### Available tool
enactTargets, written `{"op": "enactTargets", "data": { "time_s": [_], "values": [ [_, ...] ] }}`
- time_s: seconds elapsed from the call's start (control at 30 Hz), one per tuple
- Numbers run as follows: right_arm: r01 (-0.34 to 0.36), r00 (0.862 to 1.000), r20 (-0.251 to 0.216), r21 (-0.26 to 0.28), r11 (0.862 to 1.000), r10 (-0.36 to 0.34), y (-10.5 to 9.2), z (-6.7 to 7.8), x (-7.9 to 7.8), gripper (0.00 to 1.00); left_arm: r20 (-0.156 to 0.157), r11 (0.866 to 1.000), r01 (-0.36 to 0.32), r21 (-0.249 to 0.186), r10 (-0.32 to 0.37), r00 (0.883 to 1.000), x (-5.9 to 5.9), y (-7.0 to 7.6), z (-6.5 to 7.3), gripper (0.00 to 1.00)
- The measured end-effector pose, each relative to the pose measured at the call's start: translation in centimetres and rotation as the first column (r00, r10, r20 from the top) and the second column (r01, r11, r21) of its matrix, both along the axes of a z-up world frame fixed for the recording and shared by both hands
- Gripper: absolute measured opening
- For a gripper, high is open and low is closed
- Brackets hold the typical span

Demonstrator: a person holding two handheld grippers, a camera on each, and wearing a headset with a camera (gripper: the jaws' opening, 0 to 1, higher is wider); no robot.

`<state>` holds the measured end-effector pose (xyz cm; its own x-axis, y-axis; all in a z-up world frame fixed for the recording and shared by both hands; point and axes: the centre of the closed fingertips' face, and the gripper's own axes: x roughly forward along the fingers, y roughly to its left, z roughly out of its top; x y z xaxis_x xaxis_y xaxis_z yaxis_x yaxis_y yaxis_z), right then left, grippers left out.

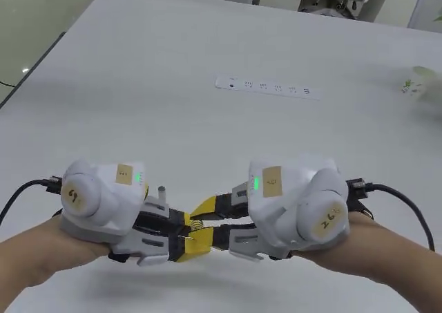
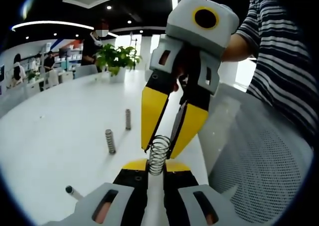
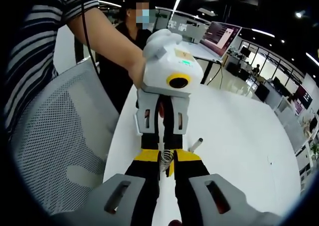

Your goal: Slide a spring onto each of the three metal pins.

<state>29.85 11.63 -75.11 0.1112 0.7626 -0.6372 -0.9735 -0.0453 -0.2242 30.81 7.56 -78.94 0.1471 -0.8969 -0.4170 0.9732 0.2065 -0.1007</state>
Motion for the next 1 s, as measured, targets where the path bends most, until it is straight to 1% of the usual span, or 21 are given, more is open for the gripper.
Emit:
{"op": "enactTargets", "data": {
  "time_s": [0.2,0.27,0.37,0.43,0.5,0.6,0.7,0.77,0.8,0.87,0.93,1.0],
  "values": [
    [-0.006,1.000,0.001,-0.005,1.000,0.006,0.0,-0.1,0.0,0.07,-0.014,1.000,-0.015,-0.004,0.015,1.000,0.0,0.0,-0.1,0.03],
    [-0.010,1.000,0.002,-0.007,1.000,0.010,0.0,-0.1,0.0,0.07,-0.033,1.000,-0.025,-0.012,0.025,0.999,0.0,0.0,0.0,0.03],
    [-0.010,1.000,0.005,-0.004,1.000,0.010,0.1,0.0,0.1,0.07,-0.027,0.999,-0.034,-0.016,0.034,0.999,0.1,0.1,0.1,0.04],
    [-0.009,1.000,0.004,-0.001,1.000,0.009,0.1,0.0,0.1,0.07,-0.039,0.999,-0.046,-0.025,0.045,0.998,0.2,0.1,0.2,0.05],
    [-0.011,1.000,0.009,-0.003,1.000,0.011,0.1,0.0,0.1,0.07,-0.042,0.998,-0.051,-0.024,0.050,0.998,0.2,0.2,0.2,0.06],
    [-0.012,1.000,0.016,-0.008,1.000,0.012,0.1,-0.1,0.1,0.07,-0.058,0.998,-0.061,-0.022,0.060,0.997,0.1,0.3,0.0,0.09],
    [-0.007,1.000,0.018,-0.003,1.000,0.007,0.0,0.0,0.1,0.07,-0.061,0.998,-0.066,-0.016,0.065,0.996,0.1,0.4,-0.1,0.10],
    [-0.003,1.000,0.019,-0.002,1.000,0.003,0.0,0.1,0.2,0.07,-0.084,0.996,-0.082,-0.028,0.079,0.993,0.0,0.4,-0.1,0.12],
    [-0.002,1.000,0.021,-0.004,1.000,0.002,-0.1,0.1,0.2,0.07,-0.084,0.996,-0.083,-0.030,0.080,0.993,0.0,0.5,-0.1,0.12],
    [-0.001,1.000,0.025,-0.007,1.000,0.001,-0.2,0.1,0.3,0.07,-0.072,0.996,-0.088,-0.018,0.086,0.994,0.0,0.8,-0.2,0.12],
    [0.002,1.000,0.025,-0.006,1.000,-0.002,-0.3,0.1,0.4,0.07,-0.079,0.995,-0.102,-0.018,0.100,0.992,0.1,1.0,-0.3,0.14],
    [0.004,1.000,0.029,-0.007,1.000,-0.004,-0.3,0.1,0.5,0.07,-0.080,0.993,-0.113,-0.019,0.111,0.991,0.1,1.3,-0.3,0.16]
  ]
}}
